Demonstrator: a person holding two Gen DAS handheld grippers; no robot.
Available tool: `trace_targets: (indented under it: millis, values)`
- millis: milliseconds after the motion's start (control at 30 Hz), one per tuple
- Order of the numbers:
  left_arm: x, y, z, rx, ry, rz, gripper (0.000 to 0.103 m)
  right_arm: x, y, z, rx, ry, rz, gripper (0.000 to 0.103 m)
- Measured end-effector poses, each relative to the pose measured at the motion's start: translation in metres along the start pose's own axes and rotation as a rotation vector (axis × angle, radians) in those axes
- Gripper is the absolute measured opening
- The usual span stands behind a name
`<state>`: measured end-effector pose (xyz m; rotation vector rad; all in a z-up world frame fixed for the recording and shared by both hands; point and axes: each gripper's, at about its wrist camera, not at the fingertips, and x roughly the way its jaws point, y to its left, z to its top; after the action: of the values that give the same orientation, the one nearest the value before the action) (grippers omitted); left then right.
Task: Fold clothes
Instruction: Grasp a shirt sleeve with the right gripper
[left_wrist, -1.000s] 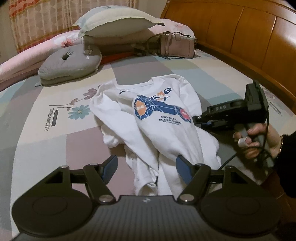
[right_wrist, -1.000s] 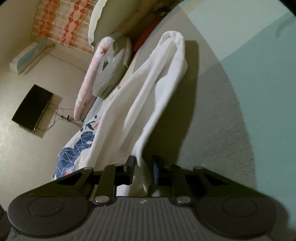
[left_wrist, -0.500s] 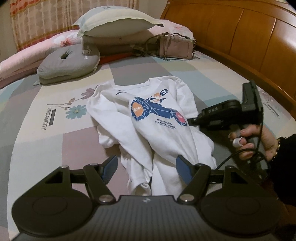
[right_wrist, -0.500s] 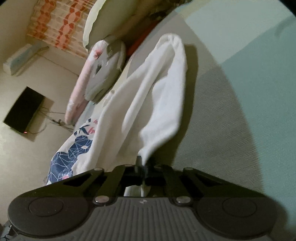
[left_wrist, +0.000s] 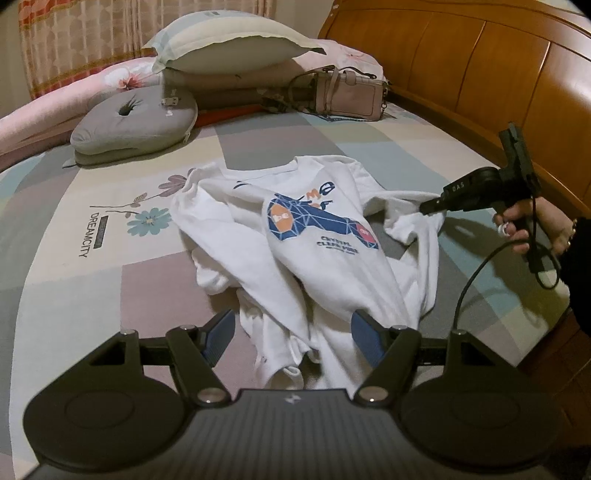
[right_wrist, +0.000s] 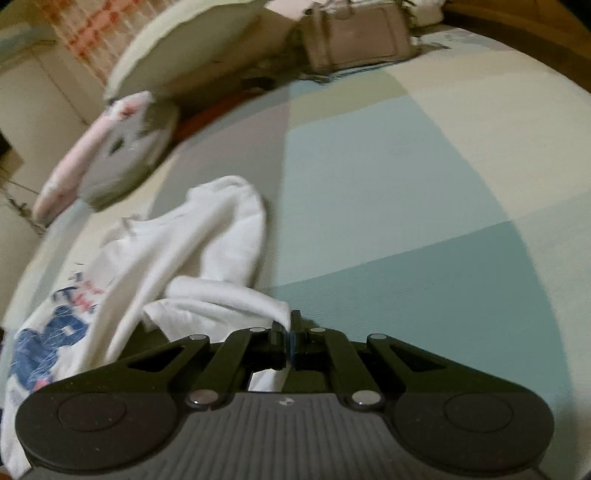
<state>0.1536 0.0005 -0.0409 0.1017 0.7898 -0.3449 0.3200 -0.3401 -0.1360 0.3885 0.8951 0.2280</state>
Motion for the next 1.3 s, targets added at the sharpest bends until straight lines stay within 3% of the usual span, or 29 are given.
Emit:
trace_targets:
  millis: [167, 267, 433, 700, 833, 933, 1133, 1233, 1267, 1300]
  values:
    - [-0.004, 0.004, 0.0, -0.007, -0.01, 0.005, 0.071, 0.001, -0.005, 0.016, 0.025, -0.035, -0.074, 0.005]
    - [-0.004, 0.004, 0.0, -0.006, -0.012, -0.002, 0.071, -0.004, -0.005, 0.008, 0.029, -0.025, -0.032, 0.013]
    - [-0.002, 0.003, -0.002, -0.008, -0.005, -0.012, 0.072, -0.027, -0.007, -0.017, 0.098, -0.039, 0.094, 0.042]
    - [-0.001, -0.004, -0.005, -0.005, -0.001, -0.033, 0.073, -0.052, -0.011, -0.081, 0.225, 0.024, 0.256, 0.043]
    - [0.0, -0.007, -0.008, -0.007, 0.004, -0.033, 0.073, -0.046, 0.009, -0.096, 0.166, 0.014, 0.214, 0.043]
    - [0.0, -0.007, -0.009, -0.011, 0.005, -0.033, 0.073, -0.034, 0.025, -0.089, 0.134, 0.0, 0.183, 0.043]
    - [-0.001, -0.006, -0.012, -0.019, 0.009, -0.027, 0.073, 0.002, 0.047, -0.076, 0.129, -0.022, 0.219, 0.043]
    - [0.001, -0.007, -0.012, -0.022, 0.016, -0.023, 0.073, 0.013, 0.061, -0.073, 0.092, -0.053, 0.196, 0.043]
    - [0.001, -0.008, -0.012, -0.021, 0.017, -0.023, 0.073, 0.013, 0.066, -0.073, 0.064, -0.06, 0.176, 0.041]
    - [0.001, -0.009, -0.012, -0.018, 0.017, -0.023, 0.073, 0.011, 0.069, -0.074, 0.037, -0.063, 0.152, 0.03]
